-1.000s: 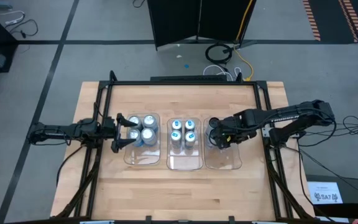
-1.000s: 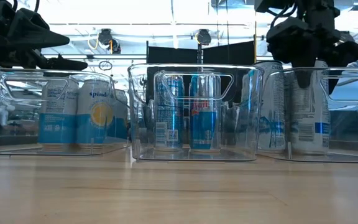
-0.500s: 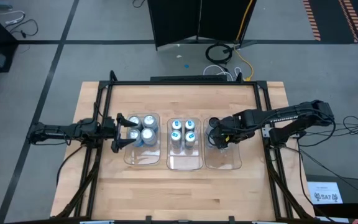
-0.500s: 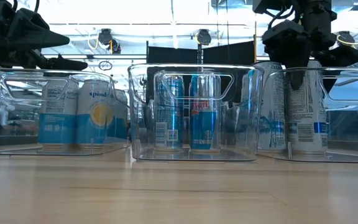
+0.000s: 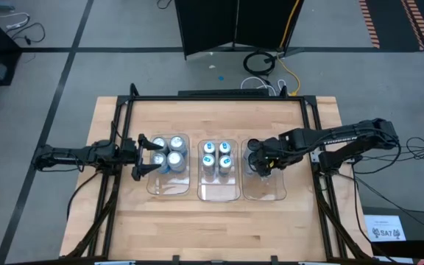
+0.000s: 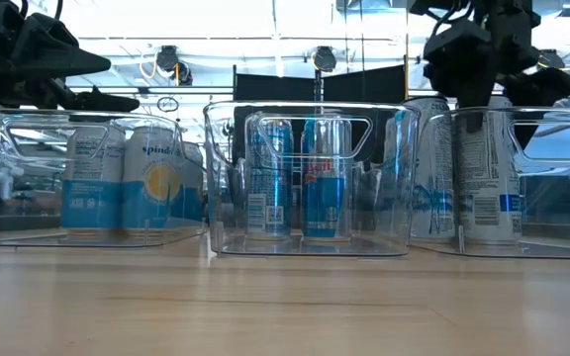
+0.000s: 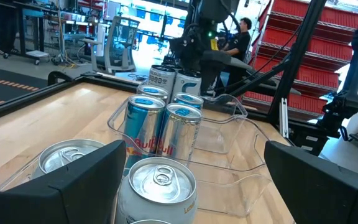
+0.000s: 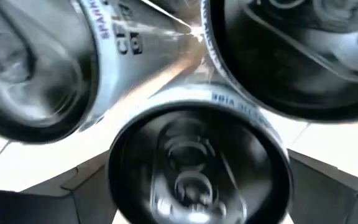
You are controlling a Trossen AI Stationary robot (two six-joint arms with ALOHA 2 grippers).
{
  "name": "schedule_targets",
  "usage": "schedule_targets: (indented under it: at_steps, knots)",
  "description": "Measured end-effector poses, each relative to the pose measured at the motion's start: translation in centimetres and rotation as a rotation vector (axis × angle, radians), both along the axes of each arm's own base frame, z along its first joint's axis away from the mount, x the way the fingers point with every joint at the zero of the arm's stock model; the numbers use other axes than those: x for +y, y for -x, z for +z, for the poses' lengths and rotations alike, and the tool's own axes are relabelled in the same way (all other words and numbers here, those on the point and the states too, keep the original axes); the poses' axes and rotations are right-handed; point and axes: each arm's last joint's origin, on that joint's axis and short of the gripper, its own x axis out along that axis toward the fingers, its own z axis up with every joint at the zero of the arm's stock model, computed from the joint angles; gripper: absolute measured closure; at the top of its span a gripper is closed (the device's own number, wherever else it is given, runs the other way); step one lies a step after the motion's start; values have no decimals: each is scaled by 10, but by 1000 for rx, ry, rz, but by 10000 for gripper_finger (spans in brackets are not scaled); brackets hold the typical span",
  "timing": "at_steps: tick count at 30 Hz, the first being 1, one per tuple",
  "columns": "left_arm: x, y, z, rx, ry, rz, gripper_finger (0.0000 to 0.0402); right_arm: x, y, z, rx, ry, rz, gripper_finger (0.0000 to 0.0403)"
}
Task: Sort soda cans
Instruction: Put the white-blue soda can into the right transparent bin, then return to Home Position
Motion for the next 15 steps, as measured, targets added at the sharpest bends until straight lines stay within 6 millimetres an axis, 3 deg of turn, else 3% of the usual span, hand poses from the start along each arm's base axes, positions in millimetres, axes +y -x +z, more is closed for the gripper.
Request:
schedule_targets:
  at_steps: [6,15]
  knots:
    - [0,0,0,0,0,0,12,3,15,20,-98,-26,10,44]
    - [0,0,0,0,0,0,12,33,62,58,-355,109,102,44]
